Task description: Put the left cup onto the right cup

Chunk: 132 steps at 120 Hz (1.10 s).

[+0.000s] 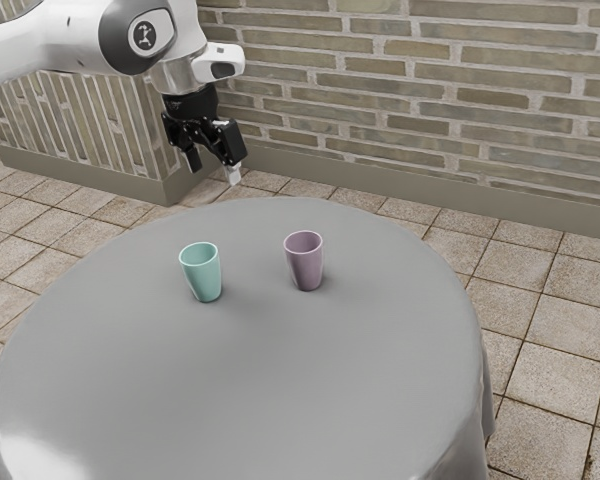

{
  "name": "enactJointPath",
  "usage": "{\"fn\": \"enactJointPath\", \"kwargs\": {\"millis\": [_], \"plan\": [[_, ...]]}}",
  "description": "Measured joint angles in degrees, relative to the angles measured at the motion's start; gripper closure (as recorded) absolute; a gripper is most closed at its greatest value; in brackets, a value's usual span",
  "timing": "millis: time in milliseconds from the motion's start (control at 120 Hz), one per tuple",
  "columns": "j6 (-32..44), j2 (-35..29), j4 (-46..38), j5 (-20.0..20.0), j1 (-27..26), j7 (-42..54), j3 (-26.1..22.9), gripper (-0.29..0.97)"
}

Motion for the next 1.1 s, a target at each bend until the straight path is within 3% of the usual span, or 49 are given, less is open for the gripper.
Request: {"fn": "enactJointPath", "kwargs": {"millis": [400, 783, 1100], "plan": [[0.07, -0.13, -0.85, -0.01, -0.02, 0.29, 0.02, 0.00], [1.95, -4.21, -11.90, 0.00, -0.29, 0.21, 1.15, 0.00], [6.80, -2.14, -13.77, 0.40, 1.79, 0.29, 3.14, 0.00]]}}
